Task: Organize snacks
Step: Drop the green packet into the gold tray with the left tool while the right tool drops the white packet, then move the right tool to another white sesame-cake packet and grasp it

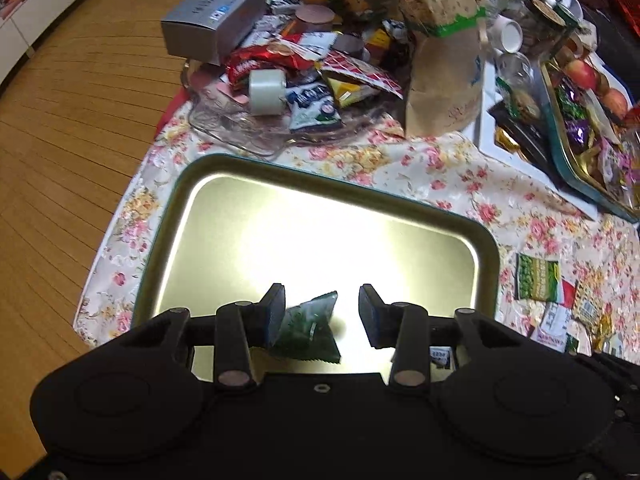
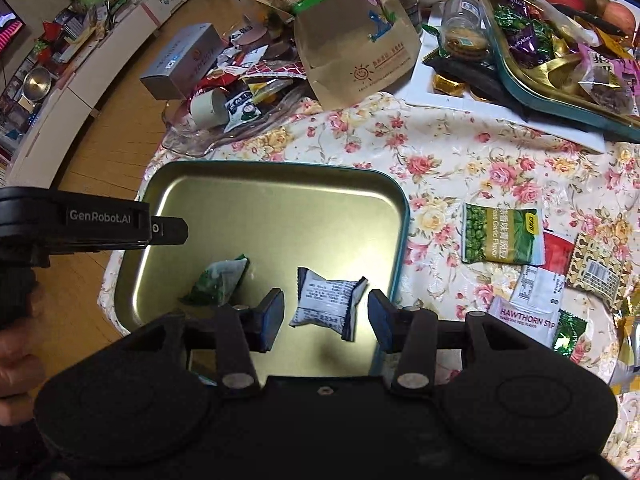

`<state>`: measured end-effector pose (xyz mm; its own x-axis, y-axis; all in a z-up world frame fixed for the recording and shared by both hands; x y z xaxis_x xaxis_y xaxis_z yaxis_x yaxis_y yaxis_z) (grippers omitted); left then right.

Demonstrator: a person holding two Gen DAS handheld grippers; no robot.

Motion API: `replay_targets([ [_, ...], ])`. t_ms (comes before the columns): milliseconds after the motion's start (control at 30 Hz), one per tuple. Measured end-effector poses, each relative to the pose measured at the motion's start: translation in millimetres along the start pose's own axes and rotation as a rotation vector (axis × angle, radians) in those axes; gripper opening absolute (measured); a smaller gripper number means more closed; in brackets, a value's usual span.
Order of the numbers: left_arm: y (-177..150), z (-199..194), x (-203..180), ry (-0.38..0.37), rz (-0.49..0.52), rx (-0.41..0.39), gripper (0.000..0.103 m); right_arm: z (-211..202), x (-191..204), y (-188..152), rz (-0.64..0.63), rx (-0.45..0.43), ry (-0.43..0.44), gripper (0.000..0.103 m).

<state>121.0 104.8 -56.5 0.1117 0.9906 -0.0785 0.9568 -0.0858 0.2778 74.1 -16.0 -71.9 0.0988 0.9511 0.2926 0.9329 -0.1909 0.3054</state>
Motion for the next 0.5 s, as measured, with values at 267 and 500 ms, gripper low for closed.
replay_targets([
  [267, -4.2, 4.6, -24.1, -0.052, 0.037, 0.052, 0.048, -5.6, -12.5, -5.2, 0.003, 0.018, -0.04, 0.05],
  [500, -10.7, 2.3, -56.0, -0.079, 0.095, 0.064, 0.048, -14.8, -37.6, -8.9, 0.041, 0.026, -0.074, 0.051],
])
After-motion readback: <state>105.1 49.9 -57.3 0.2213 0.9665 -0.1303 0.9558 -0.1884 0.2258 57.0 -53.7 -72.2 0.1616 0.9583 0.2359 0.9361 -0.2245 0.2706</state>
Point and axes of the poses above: each gripper's, at about its wrist camera, not at the fingertips, and z roughly the way its jaws point, x to its left, y to its top, the point moved 7 cm from there along z, roughly the way its jaws point, and after that the axes turned 1 degree about z, right-handed, at the moved point
